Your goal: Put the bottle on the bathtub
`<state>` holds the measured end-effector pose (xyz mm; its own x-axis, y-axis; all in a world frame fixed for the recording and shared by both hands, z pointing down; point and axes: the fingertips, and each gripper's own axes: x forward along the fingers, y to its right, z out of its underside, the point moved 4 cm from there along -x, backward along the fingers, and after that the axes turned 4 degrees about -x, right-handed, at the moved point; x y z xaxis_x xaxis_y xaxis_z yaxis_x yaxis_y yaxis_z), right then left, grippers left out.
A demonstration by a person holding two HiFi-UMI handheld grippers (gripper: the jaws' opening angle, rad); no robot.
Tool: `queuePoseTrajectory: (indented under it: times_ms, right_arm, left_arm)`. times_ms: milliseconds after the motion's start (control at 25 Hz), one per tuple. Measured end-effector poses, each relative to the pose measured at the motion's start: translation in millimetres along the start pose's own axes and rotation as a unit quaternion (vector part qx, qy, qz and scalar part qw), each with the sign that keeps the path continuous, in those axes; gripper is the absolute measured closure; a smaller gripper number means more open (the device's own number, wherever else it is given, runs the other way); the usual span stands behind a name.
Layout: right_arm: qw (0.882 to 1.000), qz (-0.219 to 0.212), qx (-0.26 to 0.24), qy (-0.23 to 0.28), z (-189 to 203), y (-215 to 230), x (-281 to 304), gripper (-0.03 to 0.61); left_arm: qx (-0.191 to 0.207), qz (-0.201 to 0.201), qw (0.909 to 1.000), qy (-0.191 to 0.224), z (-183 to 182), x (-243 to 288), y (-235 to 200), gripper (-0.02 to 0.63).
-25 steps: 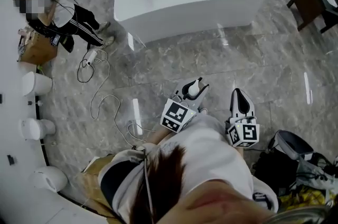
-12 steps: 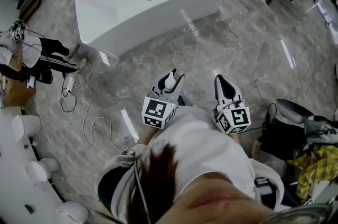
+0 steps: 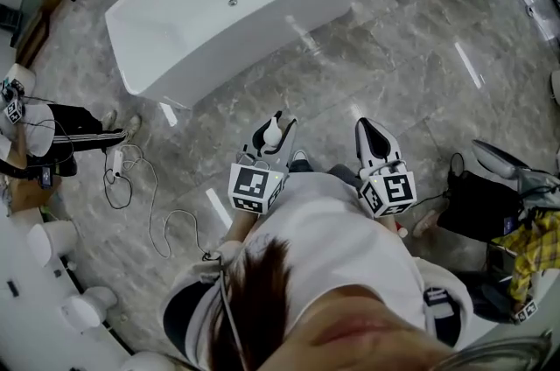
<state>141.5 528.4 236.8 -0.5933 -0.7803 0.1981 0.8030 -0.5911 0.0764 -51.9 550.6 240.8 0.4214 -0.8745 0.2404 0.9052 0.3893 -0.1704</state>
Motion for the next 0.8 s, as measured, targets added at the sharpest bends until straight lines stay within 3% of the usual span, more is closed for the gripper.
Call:
queuePoseTrajectory:
  times_ms: [240, 600, 800]
  right_arm:
    - [1.000, -0.003, 0.002, -0.016, 2, -18, 6, 0.565]
    - [0.999, -0.041, 0.001, -0.026, -7, 12, 45, 0.565]
    - [0.998, -0.059, 0.000, -0.011, -14, 26, 72, 0.565]
  left_arm:
    - [-0.013, -0.010, 0.9998, -0.009, 4, -14, -16, 0.476]
    - [-0.030, -0.037, 0.9988, -0.015, -2, 24, -23, 0.474]
    - [-0.020, -0.056, 0.9982, -0.005, -12, 39, -30, 0.475]
